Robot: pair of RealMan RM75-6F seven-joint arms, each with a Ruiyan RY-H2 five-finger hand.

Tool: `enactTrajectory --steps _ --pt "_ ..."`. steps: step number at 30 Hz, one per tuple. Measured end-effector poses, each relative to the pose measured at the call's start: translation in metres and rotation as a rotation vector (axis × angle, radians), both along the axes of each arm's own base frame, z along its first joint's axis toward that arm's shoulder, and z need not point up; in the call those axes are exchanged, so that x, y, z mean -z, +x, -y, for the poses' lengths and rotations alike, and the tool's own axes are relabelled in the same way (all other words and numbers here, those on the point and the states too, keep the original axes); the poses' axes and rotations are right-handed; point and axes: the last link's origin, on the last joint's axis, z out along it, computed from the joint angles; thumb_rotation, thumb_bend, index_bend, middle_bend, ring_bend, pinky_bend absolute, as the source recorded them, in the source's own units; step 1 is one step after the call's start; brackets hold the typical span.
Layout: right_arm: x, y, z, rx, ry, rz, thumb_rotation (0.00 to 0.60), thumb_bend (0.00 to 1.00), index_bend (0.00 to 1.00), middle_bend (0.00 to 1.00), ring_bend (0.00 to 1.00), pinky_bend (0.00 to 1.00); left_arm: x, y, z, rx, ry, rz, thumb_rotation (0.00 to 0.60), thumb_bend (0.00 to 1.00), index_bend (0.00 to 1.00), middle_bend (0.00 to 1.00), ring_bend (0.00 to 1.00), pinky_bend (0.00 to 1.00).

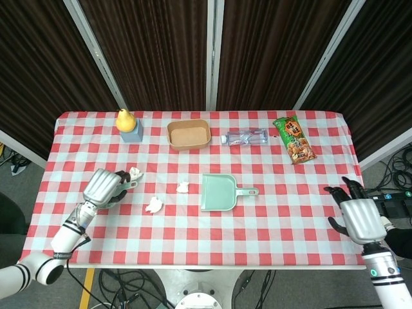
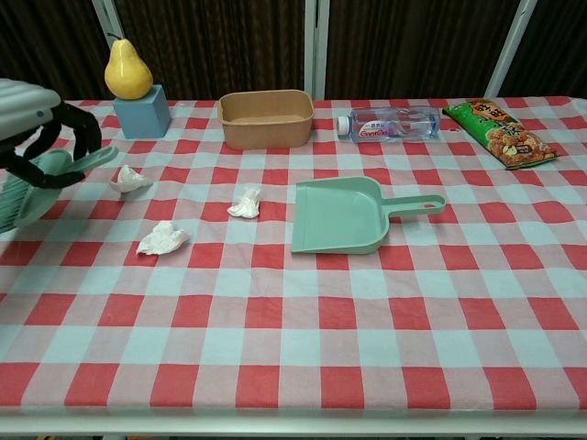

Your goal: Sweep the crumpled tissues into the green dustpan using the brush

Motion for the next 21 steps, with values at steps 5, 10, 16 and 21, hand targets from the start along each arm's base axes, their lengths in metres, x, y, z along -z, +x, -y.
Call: enactTrajectory --steps 5,10,16,21 --pt "0.032 0.024 0.029 -0.054 0.109 -0.068 0.600 0.17 0.28 0.36 0.10 0.18 -0.017 0.005 0.009 0.073 0.003 0.100 0.600 0.42 0.51 0.56 0.75 0.89" --pt "0.074 0.046 0.062 -0.051 0.176 -0.080 0.600 0.17 0.30 0.37 0.11 0.18 -0.018 0.006 0.016 0.113 -0.015 0.108 0.600 0.42 0.51 0.56 0.74 0.89" --pt "0.130 0.070 0.093 -0.039 0.232 -0.115 0.600 0.17 0.31 0.38 0.11 0.18 -0.016 0.004 0.019 0.105 -0.031 0.104 0.600 0.42 0.51 0.56 0.74 0.89" --pt "0.161 0.086 0.110 -0.028 0.248 -0.141 0.600 0.17 0.33 0.40 0.13 0.19 -0.016 0.004 0.019 0.108 -0.039 0.103 0.600 0.42 0.51 0.56 0.74 0.89"
